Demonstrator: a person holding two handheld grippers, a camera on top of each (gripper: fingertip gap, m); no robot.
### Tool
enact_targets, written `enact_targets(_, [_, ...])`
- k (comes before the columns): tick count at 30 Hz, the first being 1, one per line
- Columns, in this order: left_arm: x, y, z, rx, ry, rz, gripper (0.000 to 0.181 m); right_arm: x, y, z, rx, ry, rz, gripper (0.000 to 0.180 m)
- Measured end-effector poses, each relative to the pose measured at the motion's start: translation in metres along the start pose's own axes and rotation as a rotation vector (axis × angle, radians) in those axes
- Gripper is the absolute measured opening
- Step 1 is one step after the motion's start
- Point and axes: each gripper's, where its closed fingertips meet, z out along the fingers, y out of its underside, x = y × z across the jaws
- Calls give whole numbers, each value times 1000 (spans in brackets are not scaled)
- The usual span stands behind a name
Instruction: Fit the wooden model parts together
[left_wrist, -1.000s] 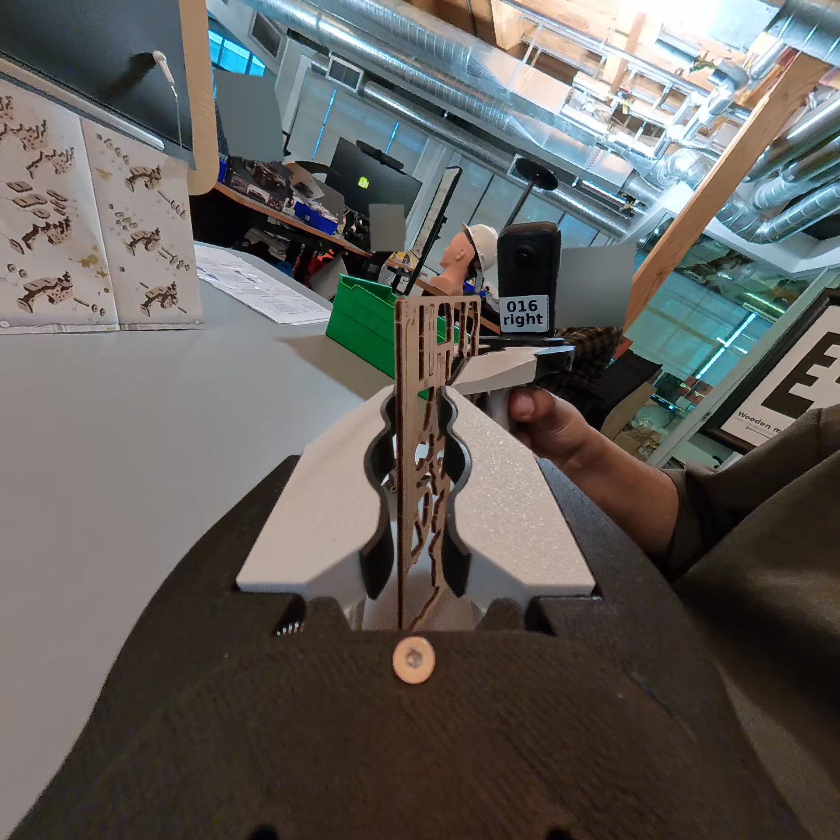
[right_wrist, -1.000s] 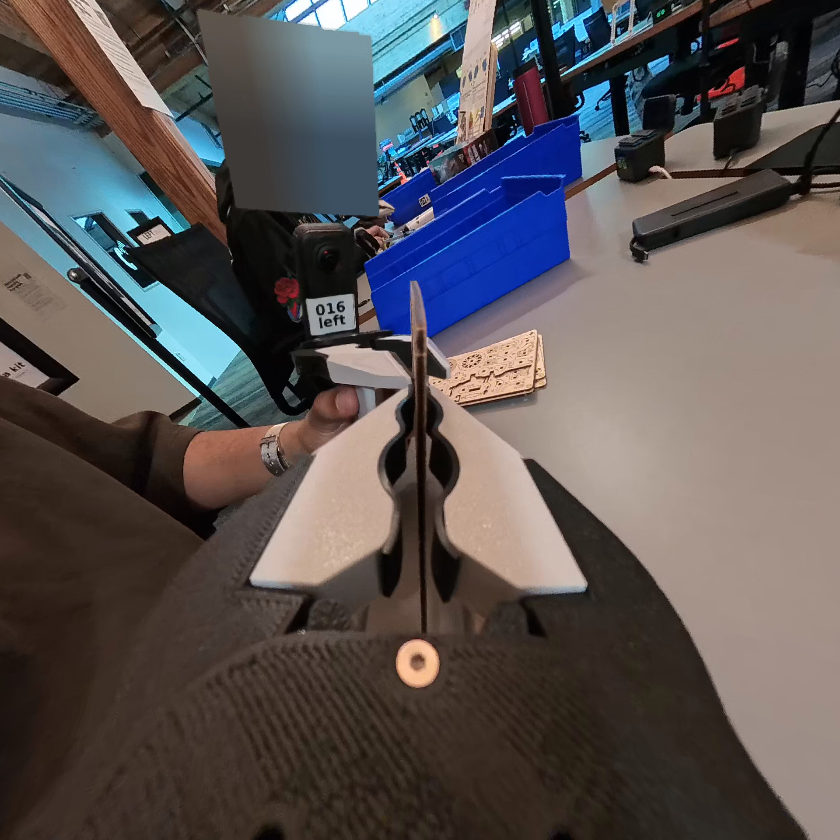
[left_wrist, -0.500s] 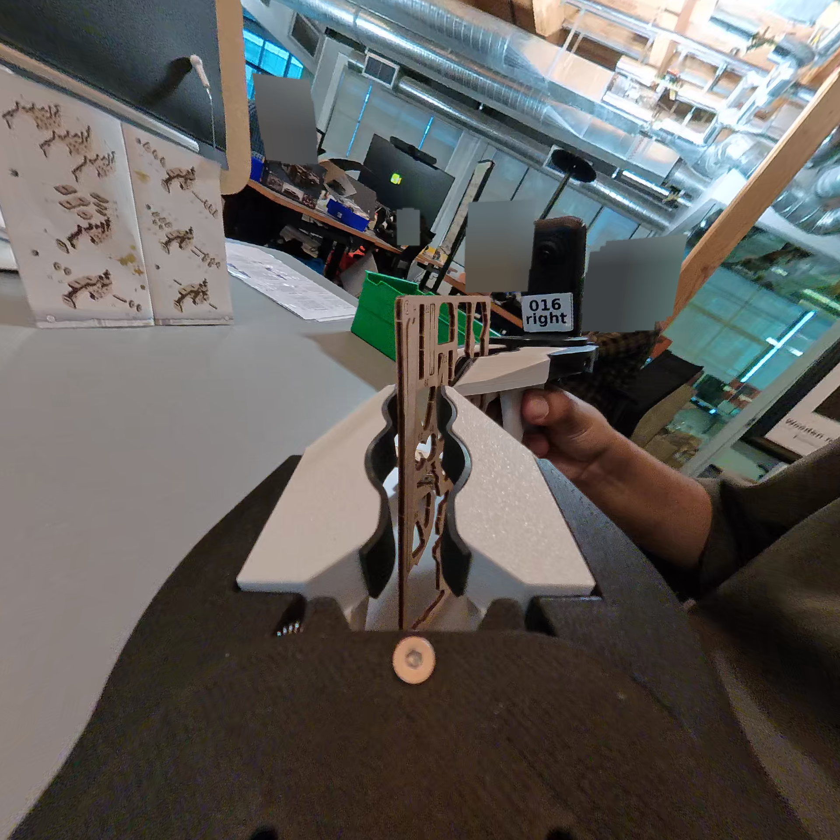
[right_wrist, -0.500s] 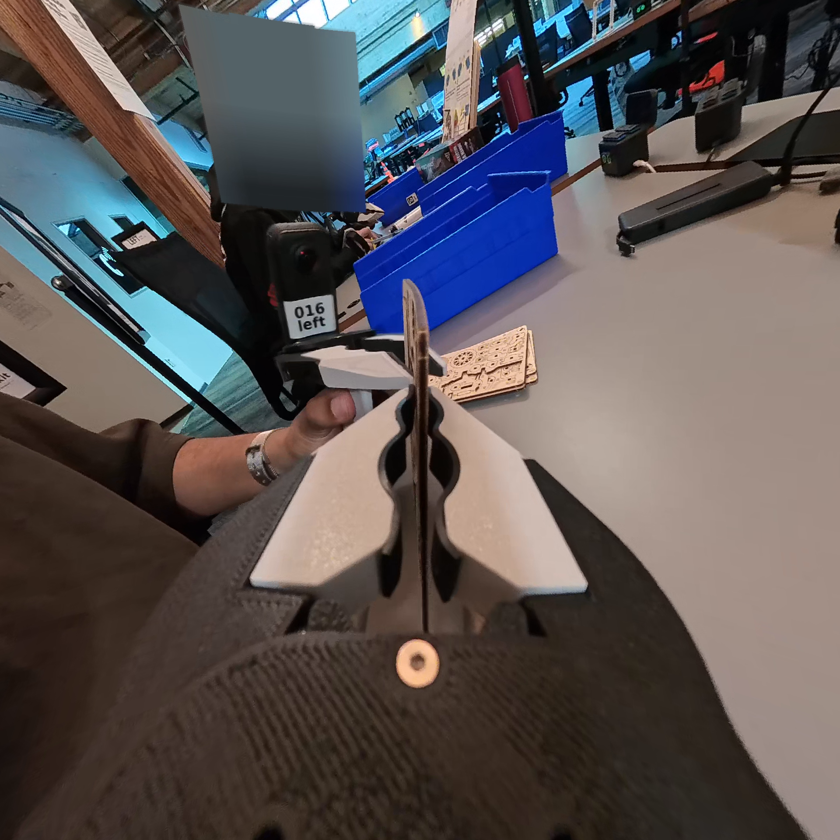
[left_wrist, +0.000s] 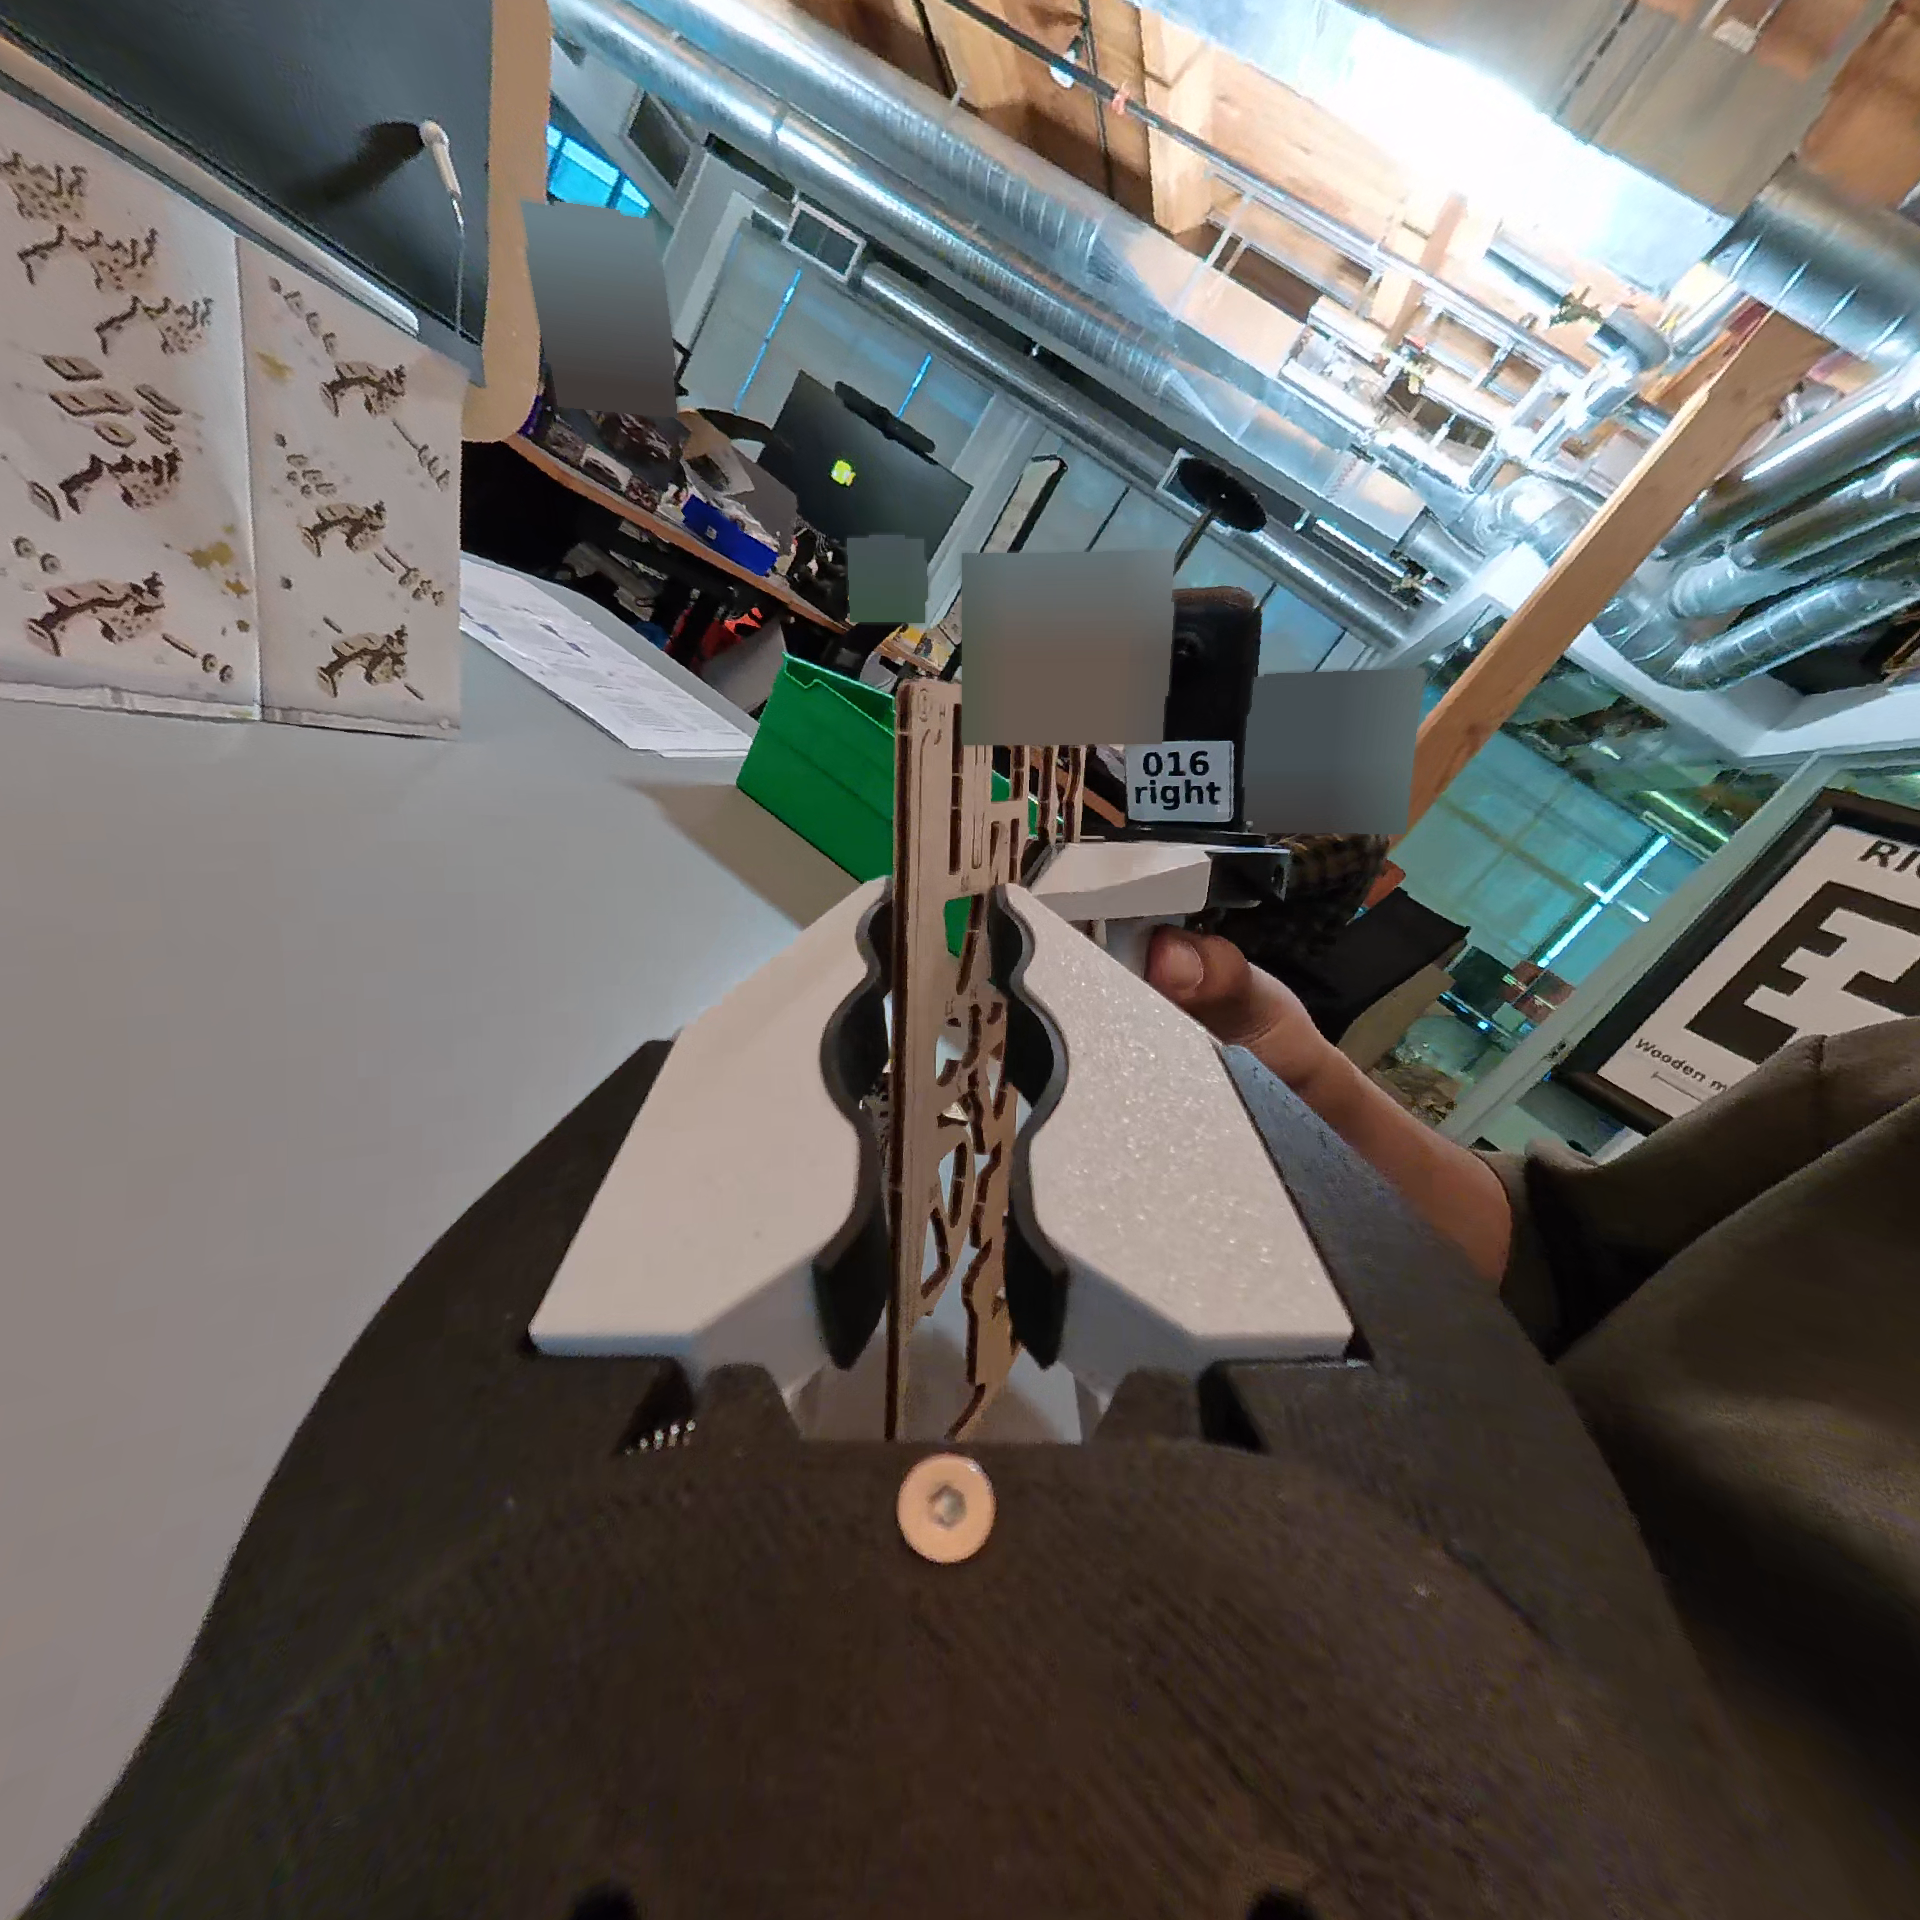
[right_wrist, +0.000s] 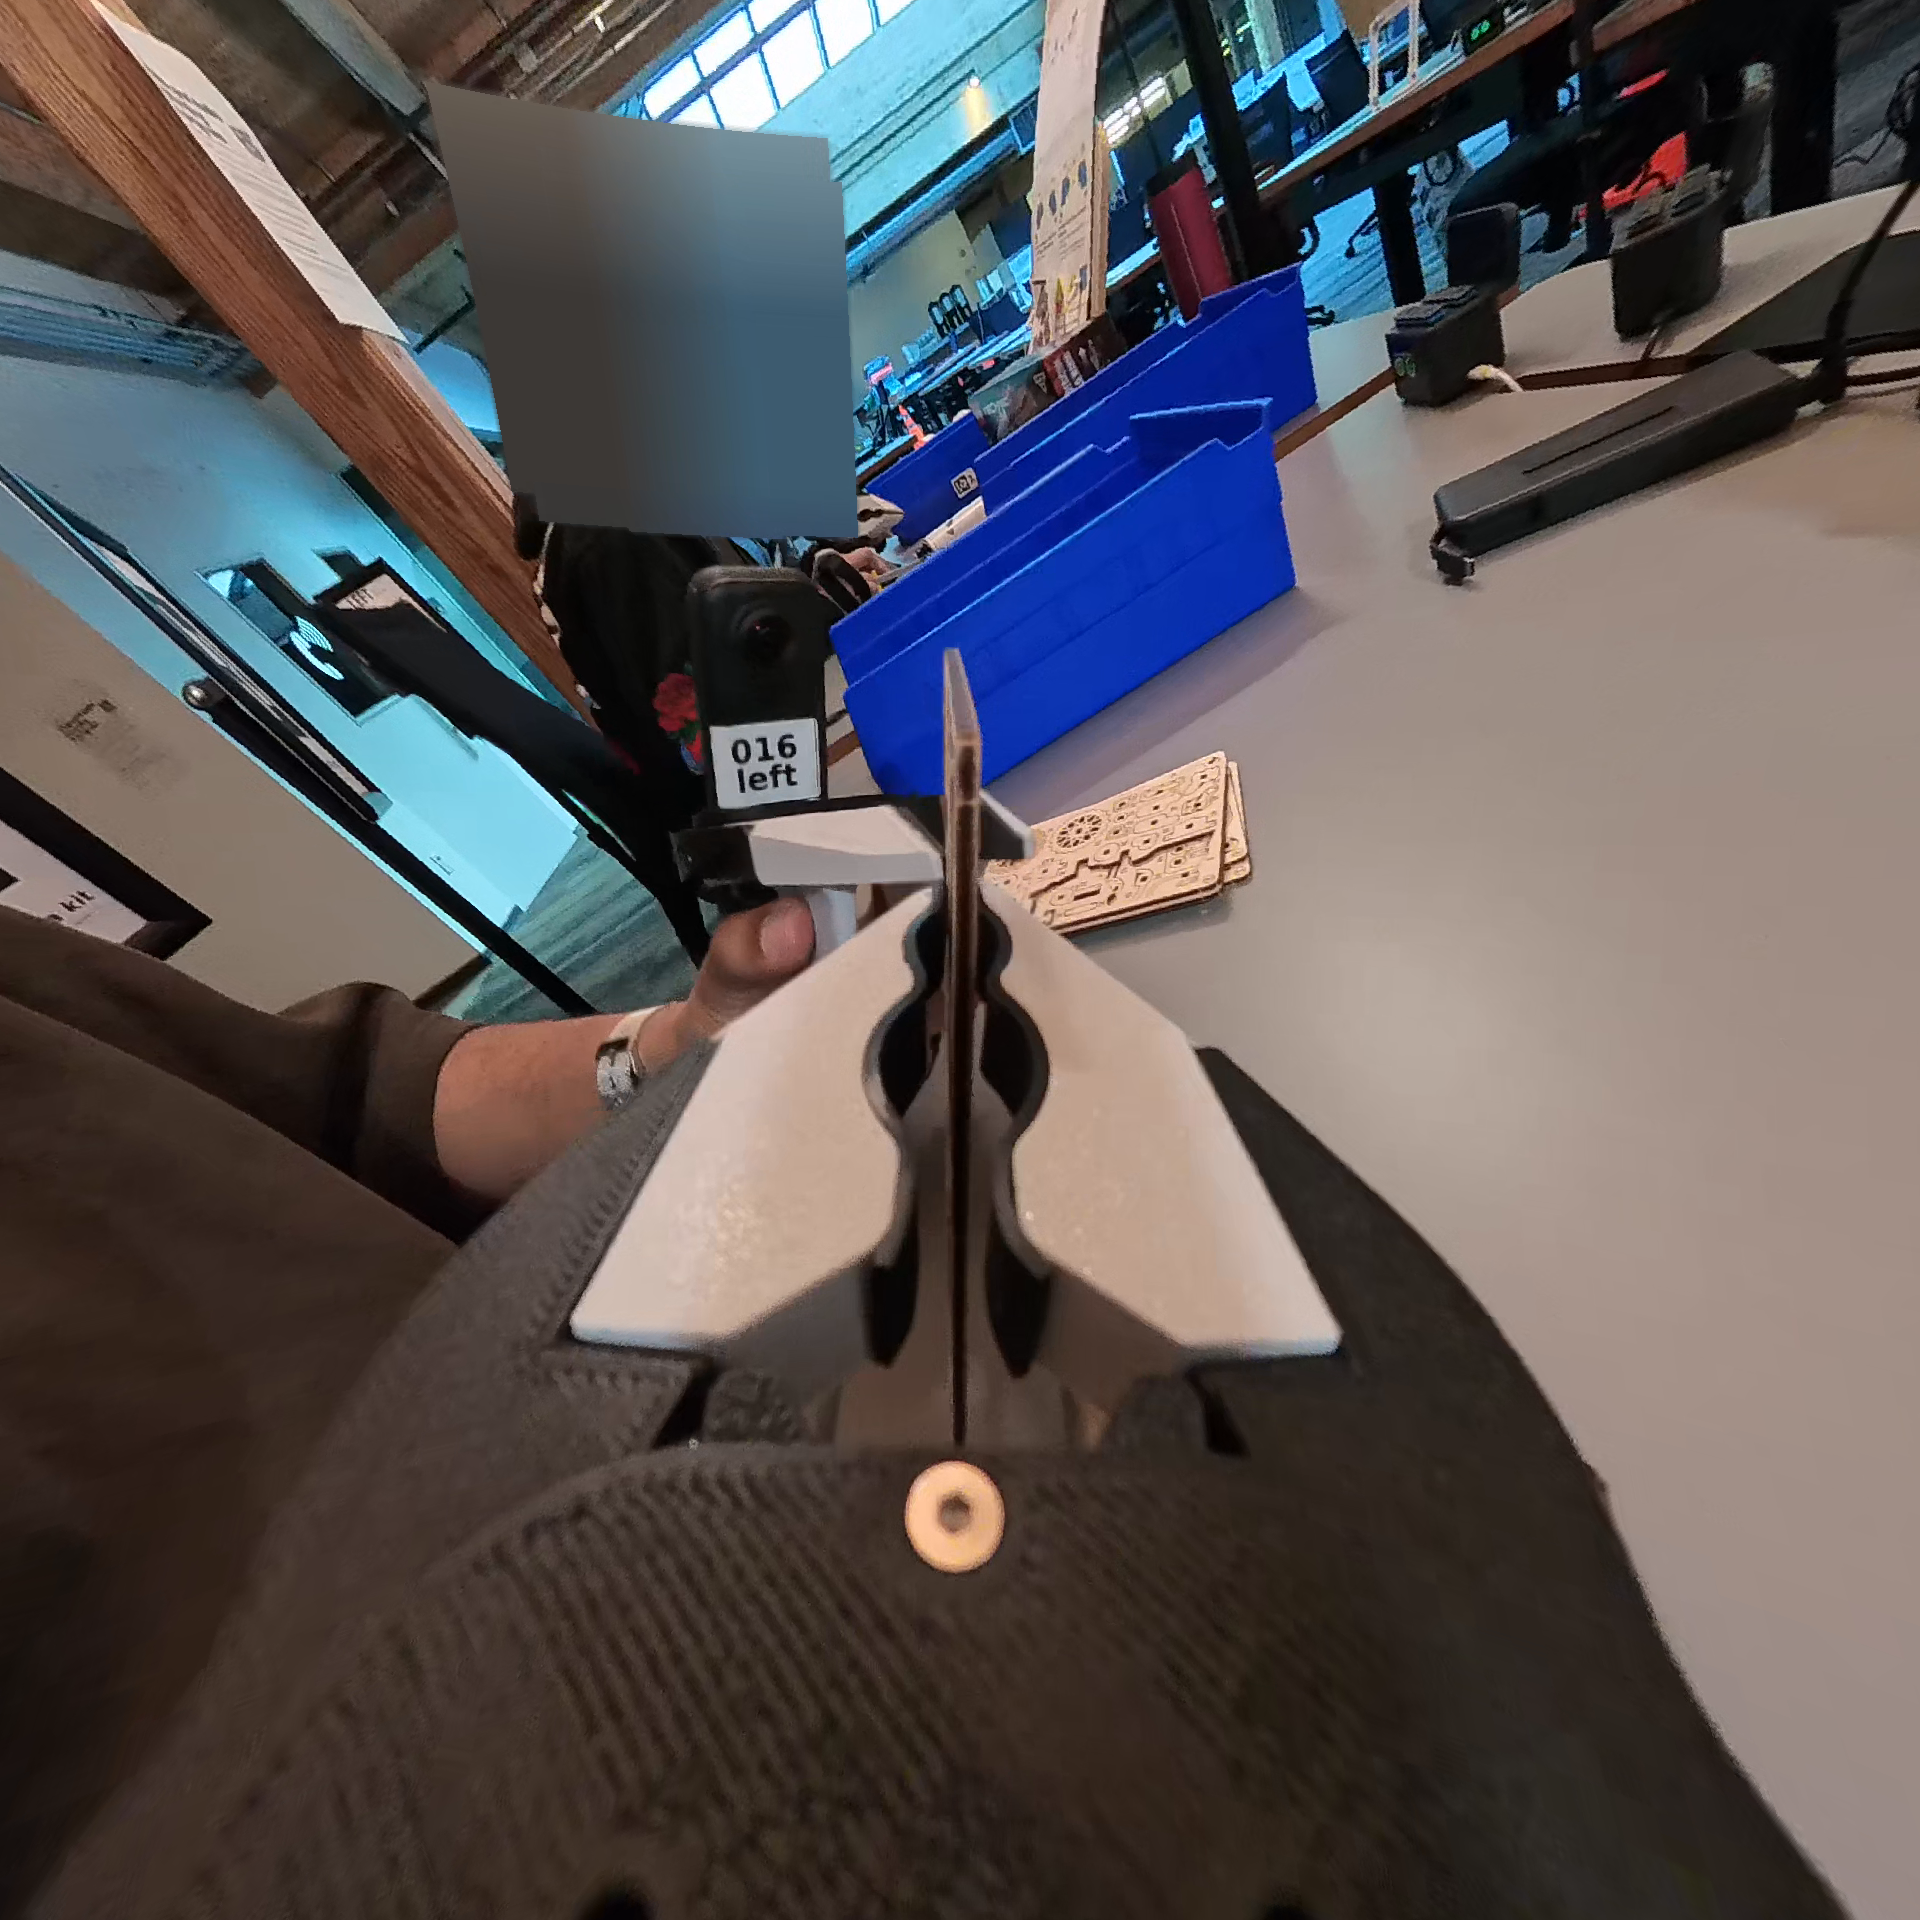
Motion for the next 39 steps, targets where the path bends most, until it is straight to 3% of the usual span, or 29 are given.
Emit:
enact_targets(12, [1,-5,-2,-5,-81,171,14,-4,-1,1,-28,60,-107,2])
enact_targets(17, [1,-6,-2,-9,-136,241,14,-4,-1,1,-7,26,-51,2])
enact_targets(22, [8,-9,-4,25,-68,191,13,-9,-2,2,-23,35,-106,2])
enact_targets(39, [-1,-7,-1,38,-87,53,11,-4,0,2,-39,88,-132,2])
